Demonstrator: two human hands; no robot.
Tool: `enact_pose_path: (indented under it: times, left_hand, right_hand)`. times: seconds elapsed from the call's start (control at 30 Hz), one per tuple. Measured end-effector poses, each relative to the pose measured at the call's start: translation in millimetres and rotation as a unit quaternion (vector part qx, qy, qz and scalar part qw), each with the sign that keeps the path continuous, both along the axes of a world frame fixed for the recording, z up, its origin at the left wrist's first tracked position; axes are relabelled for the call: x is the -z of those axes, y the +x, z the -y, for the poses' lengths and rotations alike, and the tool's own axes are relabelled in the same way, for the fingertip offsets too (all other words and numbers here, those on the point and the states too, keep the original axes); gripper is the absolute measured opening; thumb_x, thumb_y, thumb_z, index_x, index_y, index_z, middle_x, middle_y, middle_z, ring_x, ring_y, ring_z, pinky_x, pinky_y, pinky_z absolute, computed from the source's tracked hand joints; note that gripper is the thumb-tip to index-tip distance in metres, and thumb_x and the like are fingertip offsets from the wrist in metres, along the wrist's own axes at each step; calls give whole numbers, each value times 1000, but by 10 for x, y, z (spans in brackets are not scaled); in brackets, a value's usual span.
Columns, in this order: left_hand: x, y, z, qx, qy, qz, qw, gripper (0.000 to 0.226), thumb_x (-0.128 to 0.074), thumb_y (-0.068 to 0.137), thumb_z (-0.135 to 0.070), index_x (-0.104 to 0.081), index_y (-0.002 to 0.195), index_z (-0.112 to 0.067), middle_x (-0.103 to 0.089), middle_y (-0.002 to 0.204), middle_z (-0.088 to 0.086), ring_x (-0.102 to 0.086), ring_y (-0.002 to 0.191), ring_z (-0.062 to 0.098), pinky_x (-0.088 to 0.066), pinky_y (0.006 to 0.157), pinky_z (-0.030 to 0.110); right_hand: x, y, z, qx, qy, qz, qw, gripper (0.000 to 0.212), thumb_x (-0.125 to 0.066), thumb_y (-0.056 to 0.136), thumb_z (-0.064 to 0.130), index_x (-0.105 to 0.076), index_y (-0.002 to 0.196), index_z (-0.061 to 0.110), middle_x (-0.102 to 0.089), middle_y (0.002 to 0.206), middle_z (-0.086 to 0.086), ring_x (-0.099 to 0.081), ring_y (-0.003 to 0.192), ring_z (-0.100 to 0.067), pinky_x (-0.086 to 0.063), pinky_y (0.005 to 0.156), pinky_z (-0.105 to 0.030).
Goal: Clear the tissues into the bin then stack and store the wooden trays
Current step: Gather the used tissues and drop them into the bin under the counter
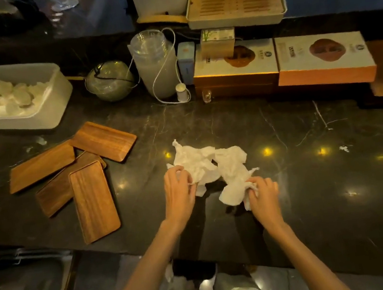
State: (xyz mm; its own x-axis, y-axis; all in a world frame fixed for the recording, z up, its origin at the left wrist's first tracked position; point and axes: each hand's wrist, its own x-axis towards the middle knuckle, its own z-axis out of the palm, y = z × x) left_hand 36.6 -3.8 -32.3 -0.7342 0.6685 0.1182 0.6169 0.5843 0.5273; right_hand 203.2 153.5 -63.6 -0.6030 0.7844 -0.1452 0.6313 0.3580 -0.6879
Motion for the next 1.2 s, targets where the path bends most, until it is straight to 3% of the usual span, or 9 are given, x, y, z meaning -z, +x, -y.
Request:
enact_pose_path:
  times: [0.17,0.33,0.43,0.63,0.73,0.83,1.0,1.1,1.2]
  left_hand:
    - [-38,356,533,-67,92,84,990,20,-58,88,-2,-47,87,-19,-49,135,6,-42,134,17,-39,105,25]
    - [-93,650,969,-116,139,148,972,48,-53,86,6,-41,85,-41,-50,107,-9,-54,104,0,-48,79,12]
    - [-78,802,1223,-137,133,157,969,45,-48,87,7,-49,100,-36,-47,106,-11,-52,100,-4,-48,76,12]
    - [-75,1180,1960,-220,173,225,933,32,-45,90,8,-58,98,-20,-48,107,-2,-52,97,0,-44,75,3]
    - [11,1426,2435,-250,189,257,914,30,-45,90,9,-59,99,-17,-48,108,3,-53,93,0,-47,73,11]
    - [218,1639,2906,-275,190,315,888,28,-45,90,11,-59,103,-10,-48,111,10,-55,98,20,-50,79,30]
    - [761,1930,3594,-379,149,456,792,25,-48,90,7,-59,107,-7,-61,109,16,-62,96,28,-53,76,35]
    - [1408,2040,3865,-463,120,525,704,31,-44,88,11,-61,110,-4,-61,119,21,-59,106,36,-52,91,45]
    - [2320,2076,3946,-512,106,571,634,31,-48,89,8,-61,117,1,-58,128,25,-55,117,42,-45,102,54]
  right_hand:
    - [-78,274,143,32,-78,-42,996,13,-60,90,23,-54,102,21,-38,116,2,-38,109,-16,-40,88,-31]
    - [-229,461,534,46,-198,-93,975,12,-57,88,10,-48,86,18,-51,93,3,-57,87,-20,-53,64,-32]
    - [-289,538,851,50,-236,-104,965,17,-52,92,10,-45,82,22,-53,85,3,-57,74,-4,-49,50,-16]
    - [-319,731,1580,35,-319,-98,942,17,-47,93,1,-46,107,11,-53,111,-2,-57,95,-15,-50,65,-19]
    - [-289,926,2047,72,-391,-116,910,21,-48,92,-1,-49,109,12,-54,113,-6,-58,91,-18,-52,58,-17]
    - [-153,1201,2505,106,-437,-117,886,28,-48,92,-2,-49,113,17,-53,112,-8,-60,90,-23,-54,53,-21]
    - [370,1677,3210,153,-433,-3,889,36,-58,93,12,-49,127,19,-55,122,-11,-61,104,-27,-56,72,-32]
    - [918,1720,3392,202,-474,39,856,40,-55,92,1,-48,131,7,-57,124,-24,-60,103,-34,-53,78,-40]
    - [1690,1479,3415,175,-510,88,838,32,-49,95,2,-53,126,3,-63,117,-16,-70,92,-15,-57,74,-29]
